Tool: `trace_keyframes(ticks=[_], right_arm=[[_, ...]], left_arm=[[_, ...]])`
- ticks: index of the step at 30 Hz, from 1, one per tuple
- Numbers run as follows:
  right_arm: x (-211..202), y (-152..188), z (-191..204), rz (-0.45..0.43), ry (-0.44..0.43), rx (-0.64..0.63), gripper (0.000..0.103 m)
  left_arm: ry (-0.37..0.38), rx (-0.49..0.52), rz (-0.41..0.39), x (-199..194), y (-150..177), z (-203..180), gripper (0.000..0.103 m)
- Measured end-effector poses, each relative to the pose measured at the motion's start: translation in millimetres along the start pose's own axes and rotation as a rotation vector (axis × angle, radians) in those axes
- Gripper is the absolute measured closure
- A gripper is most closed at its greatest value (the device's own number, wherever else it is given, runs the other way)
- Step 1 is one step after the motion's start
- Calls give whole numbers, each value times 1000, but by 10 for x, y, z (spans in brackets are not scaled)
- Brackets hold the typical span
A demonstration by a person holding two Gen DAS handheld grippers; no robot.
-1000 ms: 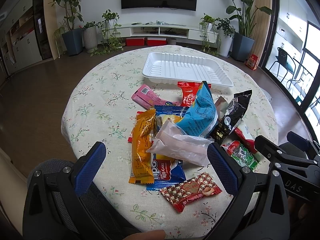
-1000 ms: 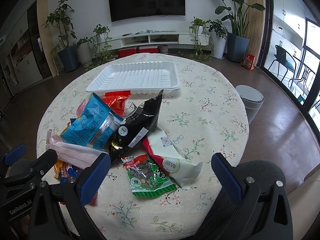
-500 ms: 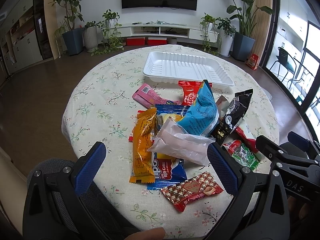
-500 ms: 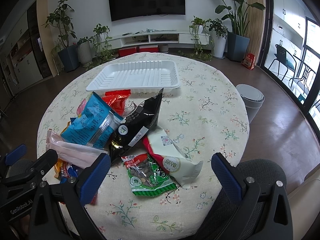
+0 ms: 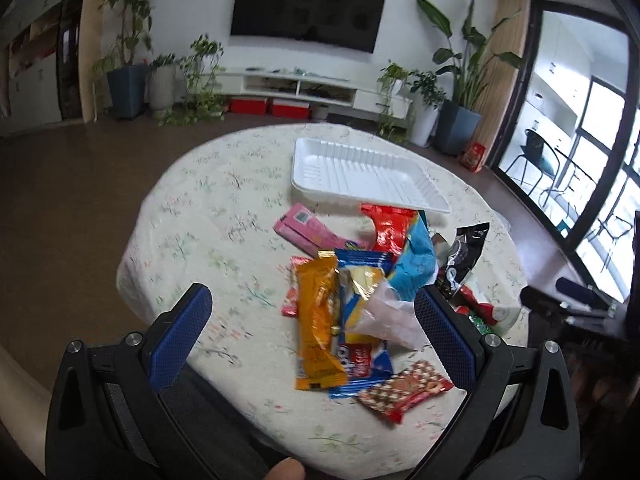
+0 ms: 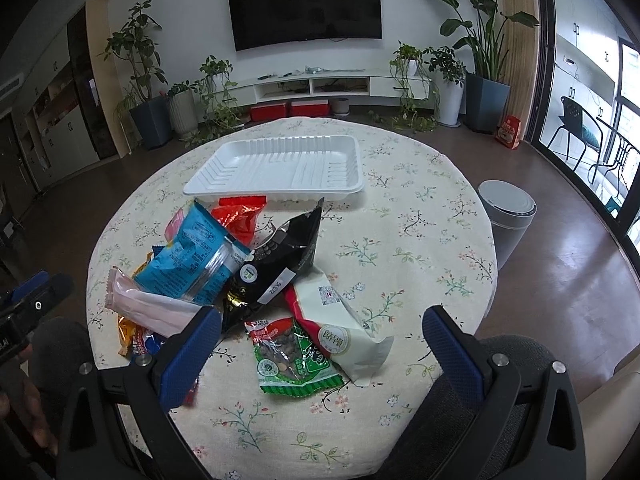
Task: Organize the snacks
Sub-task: 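Grasp the orange bar with the left tool while the right tool grasps the white-and-red packet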
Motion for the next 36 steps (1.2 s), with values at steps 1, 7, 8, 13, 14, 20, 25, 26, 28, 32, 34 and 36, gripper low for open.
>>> trace_keyframes(ticks=[1, 7, 8, 13, 14, 20, 25, 26, 28, 32, 34, 36], right_arm=[[-18, -11, -27, -4, -9, 0, 0], [54, -10, -218, 53, -104, 44, 2], [92, 16, -239, 77, -129, 61, 5], [243, 170, -307, 169, -221, 125, 13], [260, 187, -321, 172, -224, 137, 16], [346, 132, -333, 189, -227, 143, 29], [442, 83, -305, 188, -220, 137, 29], [450, 76, -292, 189, -218, 134, 29], [474, 67, -280, 193, -205, 126, 30], [476, 38, -308, 186, -186, 123, 36], [437, 8, -315, 164, -177, 118, 38], [384, -32, -302, 138, -175, 107, 38]], left_arm=[[-17, 27, -1, -21, 5, 14, 0], [-52, 26, 212, 198, 193, 112, 1], [-37, 40, 226, 247, 192, 83, 1], [-8, 127, 247, 432, 163, -126, 1], [0, 126, 257, 504, 151, -142, 1], [76, 35, 338, 858, 126, 45, 27], [109, 24, 383, 1018, 178, 81, 27], [109, 26, 390, 1045, 182, 67, 28], [114, 25, 399, 1080, 189, 20, 37], [125, 12, 417, 1126, 234, -30, 59], [115, 15, 426, 1110, 256, -18, 63], [110, 6, 429, 1054, 264, 4, 63]])
Point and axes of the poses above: each gripper's, at about its wrist camera, not at the fingertips, and x roughly the way its jaws point, z to its left, y to its underside, the point moved 4 cm from there along x, roughly the way its jaws point, and after that the axes turned 1 degree about x, right-handed, at the moved point
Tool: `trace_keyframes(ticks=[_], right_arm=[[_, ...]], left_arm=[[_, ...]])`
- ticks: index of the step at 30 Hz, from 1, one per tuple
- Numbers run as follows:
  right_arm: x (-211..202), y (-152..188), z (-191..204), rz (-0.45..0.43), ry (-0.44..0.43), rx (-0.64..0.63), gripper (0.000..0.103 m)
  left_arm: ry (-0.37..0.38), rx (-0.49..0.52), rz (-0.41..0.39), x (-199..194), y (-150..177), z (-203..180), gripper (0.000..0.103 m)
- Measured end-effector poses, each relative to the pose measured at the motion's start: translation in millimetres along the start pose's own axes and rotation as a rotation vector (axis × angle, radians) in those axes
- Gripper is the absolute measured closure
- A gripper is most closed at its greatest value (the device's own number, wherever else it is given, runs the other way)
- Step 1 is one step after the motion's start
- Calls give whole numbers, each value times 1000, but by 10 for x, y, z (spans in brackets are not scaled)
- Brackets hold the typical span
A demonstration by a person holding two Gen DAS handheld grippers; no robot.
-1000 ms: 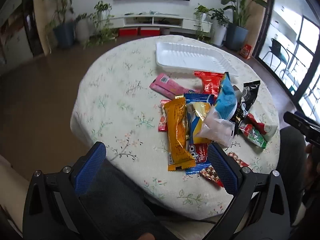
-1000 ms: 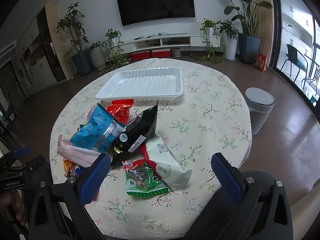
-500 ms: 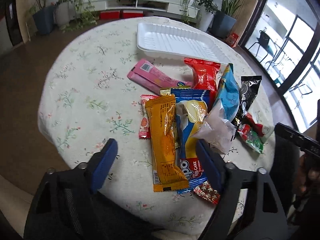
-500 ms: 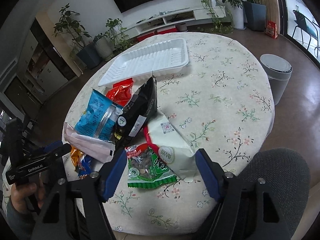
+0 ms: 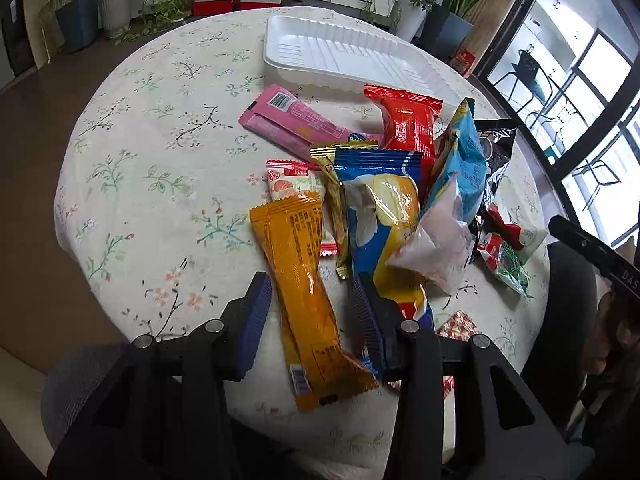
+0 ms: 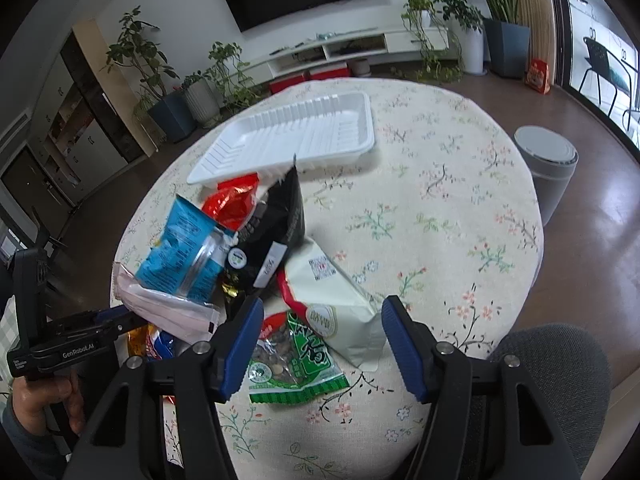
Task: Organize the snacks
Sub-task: 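Grasp the orange bar with the left tool while the right tool grasps the white-and-red packet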
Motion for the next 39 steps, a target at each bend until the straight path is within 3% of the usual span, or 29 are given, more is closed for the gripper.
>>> trace_keyframes(ticks=[7, 9, 11, 26, 32, 39], right_arm=[[-46, 15, 59, -16, -1, -30, 38], [-70, 15, 52, -25, 7, -37, 38], [-83, 5, 27, -29, 8, -33, 38], [-75, -88, -113, -25, 37, -70, 42], [-104, -200, -266, 13, 64, -94, 46], [21, -188, -12, 123, -41, -270, 46]], left_arm=[[-46, -17, 31, 25, 132, 39, 63], [-45, -12, 41, 67, 160, 31, 67], [-28, -14, 38, 71, 160, 22, 76], [66, -13, 11, 39, 110, 79, 84], [108, -31, -23, -87, 88, 160, 84], [144, -39, -59, -166, 85, 257, 84]])
Point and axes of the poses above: each gripper's, at about its wrist camera, not at the fingertips, and x roughly the way its jaws point, z to its left, y to its underside, the point moved 4 cm from there along x, roughly the way its jaws point, and after that the axes turned 1 degree about x, right-handed, at the moved point
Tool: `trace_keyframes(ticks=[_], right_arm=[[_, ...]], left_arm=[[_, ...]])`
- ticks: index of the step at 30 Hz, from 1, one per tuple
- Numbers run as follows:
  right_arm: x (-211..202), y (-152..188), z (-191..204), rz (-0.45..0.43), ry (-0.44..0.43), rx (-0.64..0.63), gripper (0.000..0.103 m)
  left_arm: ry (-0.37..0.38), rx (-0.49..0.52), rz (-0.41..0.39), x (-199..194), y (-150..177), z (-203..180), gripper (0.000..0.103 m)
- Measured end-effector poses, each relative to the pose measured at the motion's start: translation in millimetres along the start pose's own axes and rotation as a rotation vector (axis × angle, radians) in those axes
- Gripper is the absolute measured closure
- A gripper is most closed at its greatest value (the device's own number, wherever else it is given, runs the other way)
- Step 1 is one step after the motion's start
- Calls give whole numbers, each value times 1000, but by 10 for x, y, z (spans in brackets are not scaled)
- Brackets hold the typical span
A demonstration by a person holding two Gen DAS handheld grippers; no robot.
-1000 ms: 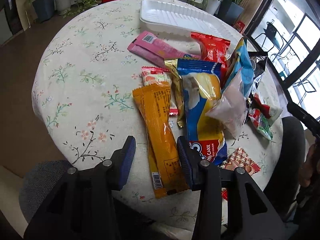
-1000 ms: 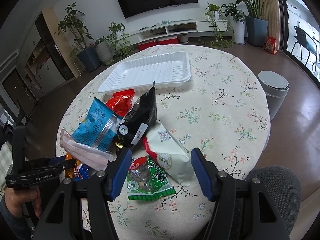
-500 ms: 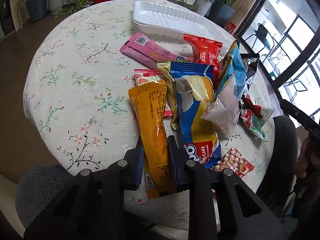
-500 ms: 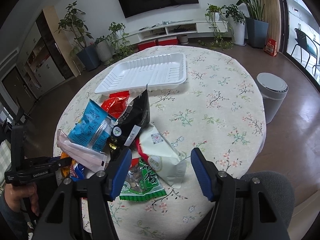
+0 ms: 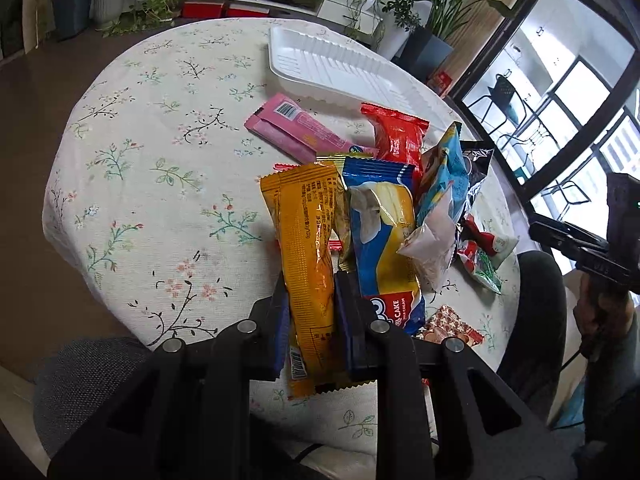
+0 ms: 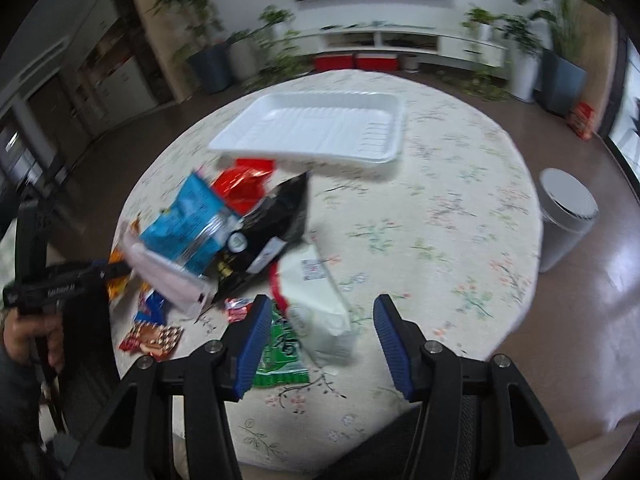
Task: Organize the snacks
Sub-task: 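Grasp the orange bar with the left tool while the right tool grasps the white-and-red packet, then carry the orange bar and white-and-red packet into the white tray, release both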
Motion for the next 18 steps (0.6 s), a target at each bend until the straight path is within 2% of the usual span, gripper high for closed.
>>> trace_keyframes(ticks=[4, 8, 14, 18], right_arm=[[270, -52, 176, 75, -22, -115, 46], [503, -130, 214, 126, -11, -159, 46], [794, -120, 124, 228, -8, -151, 46], [811, -105, 121, 231, -13, -155, 51]], left_arm=[[18, 7, -17, -37, 18, -19, 84], [21, 6, -14, -39, 34, -18, 84], [27, 10, -13, -24, 40, -11, 84], [29, 8, -8, 8, 43, 2, 84]])
Point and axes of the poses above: each gripper's, at about its wrist camera, not at the fingertips, and x roughly the way its jaws point, z to its left, y to its underside, the point moved 4 cm from there along x, roughly the way its jaws point, and after that the axes turned 1 degree about x, right-handed, at the moved point
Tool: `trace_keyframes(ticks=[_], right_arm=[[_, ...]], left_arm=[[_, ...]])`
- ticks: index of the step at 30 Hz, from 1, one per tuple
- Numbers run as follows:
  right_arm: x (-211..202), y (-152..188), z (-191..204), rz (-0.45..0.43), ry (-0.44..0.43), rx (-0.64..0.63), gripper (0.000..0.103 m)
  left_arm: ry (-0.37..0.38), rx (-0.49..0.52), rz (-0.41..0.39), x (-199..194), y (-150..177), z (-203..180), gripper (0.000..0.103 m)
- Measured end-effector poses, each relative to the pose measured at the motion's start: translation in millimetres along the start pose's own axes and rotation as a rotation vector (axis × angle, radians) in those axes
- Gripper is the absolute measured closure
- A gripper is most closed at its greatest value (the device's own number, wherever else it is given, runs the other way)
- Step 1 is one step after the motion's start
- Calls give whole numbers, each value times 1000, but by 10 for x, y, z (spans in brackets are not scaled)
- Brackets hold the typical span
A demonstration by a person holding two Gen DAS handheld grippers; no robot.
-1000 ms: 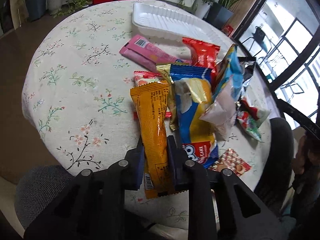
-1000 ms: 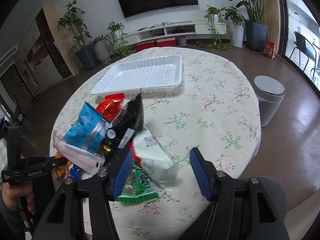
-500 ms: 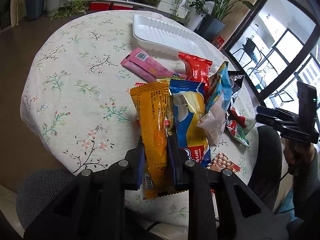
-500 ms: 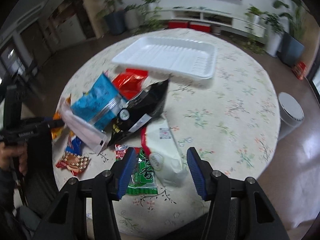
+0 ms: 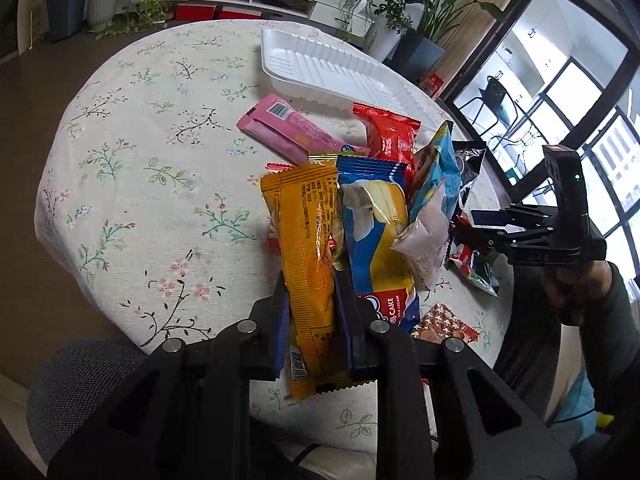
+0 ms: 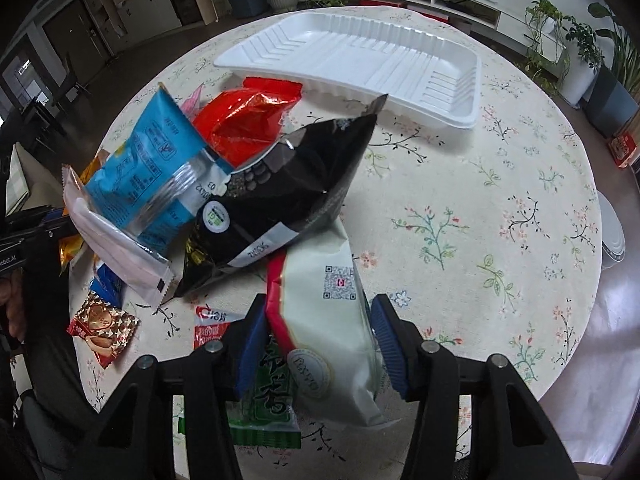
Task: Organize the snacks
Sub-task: 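Carry the orange bar and white-and-red packet into the white tray, release both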
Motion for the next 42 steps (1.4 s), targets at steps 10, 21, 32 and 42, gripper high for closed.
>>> trace_keyframes(ticks=[10, 21, 32, 42], right_arm=[[44, 24, 43, 25, -9, -41, 59], [-52, 15, -195, -31, -28, 100, 80], [-383, 78, -646, -190, -110, 373, 81], [-591, 83, -815, -264, -132, 445, 81]], left_arm=[[4, 7, 24, 110, 2, -33, 84], [1, -4, 8, 98, 6, 6, 84], [23, -28, -36, -36, -50, 45, 84], [22, -20, -96, -369, -319, 118, 84]])
Point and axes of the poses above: each gripper's, at about its wrist camera, not at the fingertips, and x roughly the way its jaws point, z to its left, y to its underside, the point moved 4 cm from there along x, roughly the way its jaws point, and after that the axes turned 1 degree about x, right-handed, at the moved point
